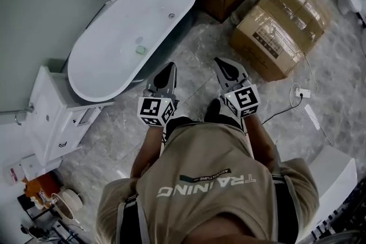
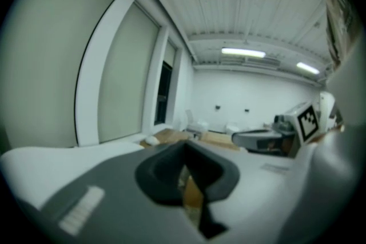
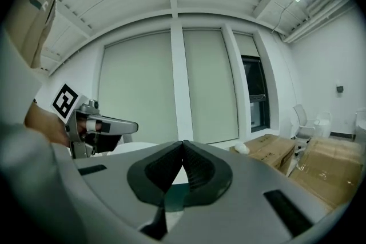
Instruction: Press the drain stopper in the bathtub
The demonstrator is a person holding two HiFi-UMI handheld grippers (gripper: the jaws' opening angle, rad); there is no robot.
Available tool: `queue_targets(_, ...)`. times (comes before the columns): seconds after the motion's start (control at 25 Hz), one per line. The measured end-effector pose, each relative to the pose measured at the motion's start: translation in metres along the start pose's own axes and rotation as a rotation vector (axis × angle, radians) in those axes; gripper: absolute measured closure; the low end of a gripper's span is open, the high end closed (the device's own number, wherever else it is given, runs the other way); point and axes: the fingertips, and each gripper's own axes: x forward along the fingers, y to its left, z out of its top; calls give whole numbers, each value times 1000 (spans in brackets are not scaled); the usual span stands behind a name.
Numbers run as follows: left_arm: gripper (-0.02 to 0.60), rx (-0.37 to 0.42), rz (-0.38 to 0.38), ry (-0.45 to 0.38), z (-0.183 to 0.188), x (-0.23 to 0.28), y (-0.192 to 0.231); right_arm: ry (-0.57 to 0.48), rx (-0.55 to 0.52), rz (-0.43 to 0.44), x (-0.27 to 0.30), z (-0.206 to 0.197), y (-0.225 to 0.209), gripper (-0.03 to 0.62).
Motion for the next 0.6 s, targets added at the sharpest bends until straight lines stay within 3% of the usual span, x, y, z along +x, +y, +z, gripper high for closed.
queue_targets(0.16, 580, -87, 25, -2, 1, 25, 5, 14, 8, 28, 17, -3, -23, 580)
queue_targets(0.32, 580, -91, 73, 12, 3, 49, 26, 38, 21, 47, 41, -7, -41, 580)
queue_targets(0.6, 580, -83, 48, 15, 4, 98, 68, 47, 30, 27, 100, 2, -69, 580)
